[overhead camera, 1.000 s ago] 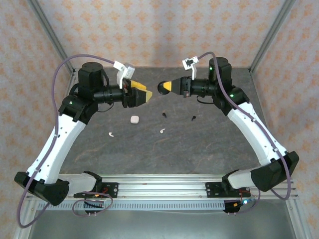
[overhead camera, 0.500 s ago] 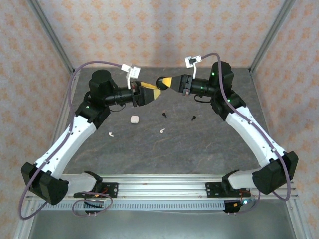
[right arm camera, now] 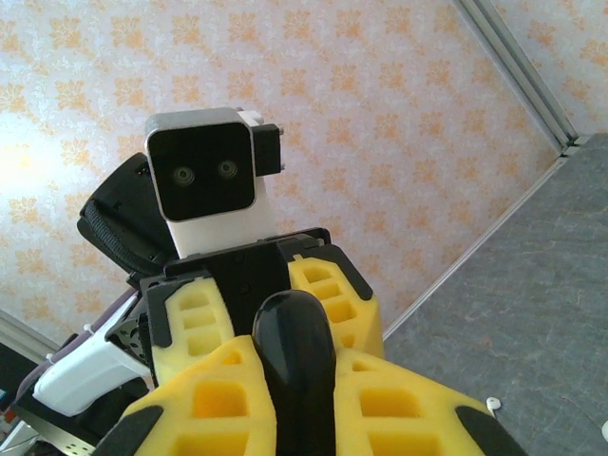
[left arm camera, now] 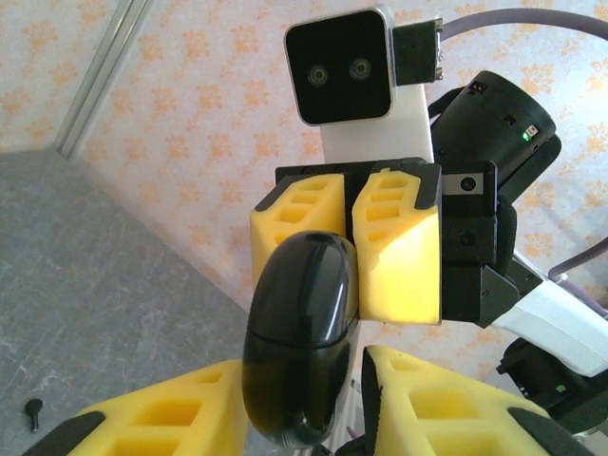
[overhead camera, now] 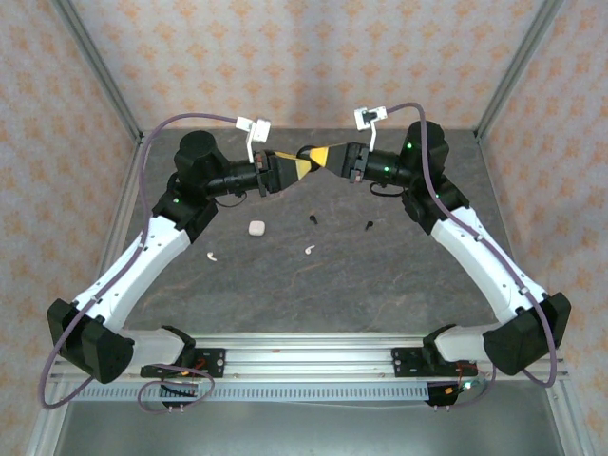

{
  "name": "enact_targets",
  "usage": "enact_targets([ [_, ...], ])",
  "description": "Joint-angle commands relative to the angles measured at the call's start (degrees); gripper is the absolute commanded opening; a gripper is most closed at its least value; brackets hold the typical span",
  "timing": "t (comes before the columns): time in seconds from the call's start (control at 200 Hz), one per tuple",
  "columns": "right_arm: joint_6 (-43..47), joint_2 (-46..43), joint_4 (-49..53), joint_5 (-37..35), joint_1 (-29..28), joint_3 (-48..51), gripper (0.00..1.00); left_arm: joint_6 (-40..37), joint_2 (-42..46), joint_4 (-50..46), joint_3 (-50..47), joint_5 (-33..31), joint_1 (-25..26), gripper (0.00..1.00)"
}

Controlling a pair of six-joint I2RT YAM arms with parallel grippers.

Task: Insert wireless bluetooth earbuds into charging case

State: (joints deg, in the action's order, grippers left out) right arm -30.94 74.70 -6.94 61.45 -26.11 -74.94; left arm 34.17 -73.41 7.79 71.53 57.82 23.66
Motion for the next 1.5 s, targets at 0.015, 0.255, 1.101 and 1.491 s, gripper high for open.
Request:
enact_targets([
  [0.015,-0.2,-2.1,-2.7,1.2,-0.5,0.4,0.05,0.6,-0.2,2.3,1.3,-0.1,0.4,0.26],
  [0.255,0.5,-2.4,-0.6,-0.2,-0.5,0.6,0.09,-6.8,1.2,-7.7,2.0,-2.0,1.0,0.0],
  [1.101,7.9,4.7,23.3,-8.6,-0.7,-4.8,0.34,-25.6,9.2,-18.7,-5.3,-8.4,1.4,0.0],
  [1.491,4.5,6.4,32.3,-17.5,1.3,-7.6,0.41,-31.2,13.7,-21.1,-12.8,-19.2,-1.0,0.0],
])
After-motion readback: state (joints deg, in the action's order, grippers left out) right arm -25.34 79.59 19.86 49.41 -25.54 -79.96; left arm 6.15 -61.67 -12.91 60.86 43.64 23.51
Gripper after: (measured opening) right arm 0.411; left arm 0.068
